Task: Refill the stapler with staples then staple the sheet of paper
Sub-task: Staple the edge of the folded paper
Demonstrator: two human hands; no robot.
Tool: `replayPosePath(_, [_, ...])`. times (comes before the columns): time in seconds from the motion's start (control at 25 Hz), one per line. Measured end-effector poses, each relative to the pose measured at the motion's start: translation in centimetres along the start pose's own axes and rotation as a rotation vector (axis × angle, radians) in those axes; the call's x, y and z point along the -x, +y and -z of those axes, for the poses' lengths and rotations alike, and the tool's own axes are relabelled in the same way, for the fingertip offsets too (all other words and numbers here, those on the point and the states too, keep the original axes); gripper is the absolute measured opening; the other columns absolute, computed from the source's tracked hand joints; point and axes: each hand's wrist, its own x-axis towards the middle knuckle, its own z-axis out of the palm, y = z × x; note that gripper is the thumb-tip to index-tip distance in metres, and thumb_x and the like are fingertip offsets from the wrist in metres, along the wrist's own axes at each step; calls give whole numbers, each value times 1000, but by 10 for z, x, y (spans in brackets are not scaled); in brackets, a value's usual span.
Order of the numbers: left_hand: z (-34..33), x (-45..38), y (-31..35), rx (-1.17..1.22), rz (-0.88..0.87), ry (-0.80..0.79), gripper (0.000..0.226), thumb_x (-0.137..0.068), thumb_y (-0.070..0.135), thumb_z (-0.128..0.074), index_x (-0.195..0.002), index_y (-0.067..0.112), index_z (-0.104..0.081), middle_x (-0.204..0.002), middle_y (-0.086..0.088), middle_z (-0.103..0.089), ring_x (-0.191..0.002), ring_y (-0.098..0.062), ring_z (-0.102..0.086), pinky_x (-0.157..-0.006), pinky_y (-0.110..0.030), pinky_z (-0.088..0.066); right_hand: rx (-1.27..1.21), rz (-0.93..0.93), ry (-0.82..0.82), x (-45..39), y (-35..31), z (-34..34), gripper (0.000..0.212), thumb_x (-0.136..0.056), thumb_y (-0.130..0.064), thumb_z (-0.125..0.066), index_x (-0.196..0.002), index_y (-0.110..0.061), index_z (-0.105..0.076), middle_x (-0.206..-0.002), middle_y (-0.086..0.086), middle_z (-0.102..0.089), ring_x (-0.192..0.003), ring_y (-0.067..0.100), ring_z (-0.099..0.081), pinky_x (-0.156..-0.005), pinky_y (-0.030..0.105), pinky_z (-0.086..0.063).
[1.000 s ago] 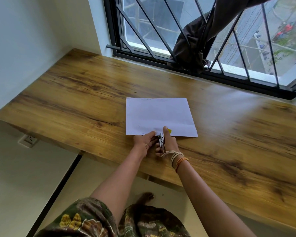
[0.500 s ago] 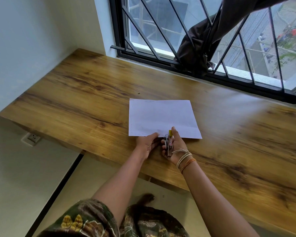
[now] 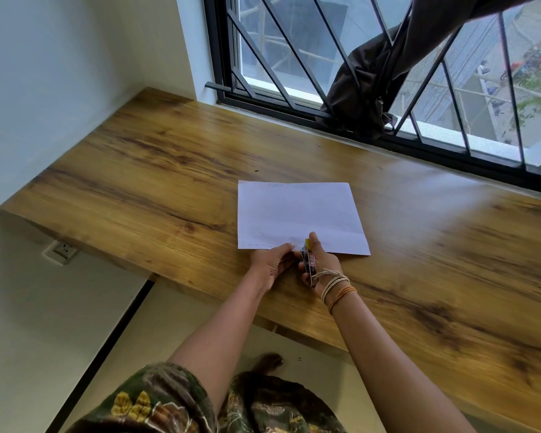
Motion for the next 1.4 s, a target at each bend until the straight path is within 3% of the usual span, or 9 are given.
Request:
replayPosePath(0.24, [-1, -1, 0, 8, -7, -30, 5, -83, -5, -66, -85, -1, -65, -64, -7, -73, -57, -16, -71, -61, -27, -61, -30, -14, 173, -8, 2, -11, 40, -82, -45, -67, -84, -5, -61, -59, 5, -58, -36, 11, -44, -35, 14, -32])
replayPosePath(0.4, [-1, -1, 0, 26, -10, -23, 8, -81, -5, -68, -88, -1, -64, -74, -12, -73, -65, -20, -71, -64, -29, -61, -67, -22, 14, -2, 1, 2, 49, -79, -56, -64, -92, -9, -64, -68, 3, -68, -48, 13, -54, -40, 19, -38])
replayPosePath(0.64, [0, -1, 0, 59, -27, -33, 17, -80, -7, -68, -92, 3, -63, -92, -16, -71, -80, -28, -70, -71, -34, -61, -54, -54, -53, 5, -7, 17, 55, -82, -60, -58, -106, -12, -59, -85, 7, -67, -56, 16, -53, -38, 20, -37])
replayPosePath(0.84, [1, -2, -1, 50, -18, -40, 14, -81, -7, -68, -88, 5, -64, -80, -10, -74, -76, -25, -71, -70, -33, -61, -68, -68, -75, 6, -8, 14, 53, -79, -55, -64, -105, -9, -58, -79, 5, -65, -52, 15, -50, -32, 16, -33])
replayPosePath(1.0, [1, -3, -1, 53, -17, -52, 16, -82, -7, -66, -94, 4, -62, -92, -14, -70, -83, -27, -68, -84, -39, -54, -82, -73, -62, 5, -7, 14, 56, -76, -56, -68, -107, -10, -60, -74, 3, -65, -48, 13, -49, -33, 16, -33])
replayPosePath(1.12, [1, -4, -1, 53, -17, -57, 17, -83, -6, -66, -98, 0, -62, -92, -15, -70, -81, -26, -69, -75, -35, -59, -57, -80, -71, 3, -8, 13, 55, -76, -55, -68, -104, -9, -60, -75, 2, -66, -51, 13, -50, -35, 17, -35])
replayPosePath(1.28, [3, -6, -4, 37, 14, -56, 6, -83, -1, -68, -88, -5, -65, -86, -18, -71, -76, -23, -71, -72, -29, -61, -40, -93, -59, 2, -7, 9, 50, -79, -55, -65, -104, -12, -60, -78, -1, -65, -60, 11, -56, -43, 21, -43])
replayPosePath(1.4, [4, -8, -4, 51, 16, -57, 19, -83, 0, -69, -99, -7, -64, -91, -20, -72, -79, -24, -73, -70, -29, -61, -51, -84, -23, 1, -7, 6, 52, -75, -54, -70, -101, -11, -62, -78, 0, -65, -61, 12, -57, -51, 25, -46])
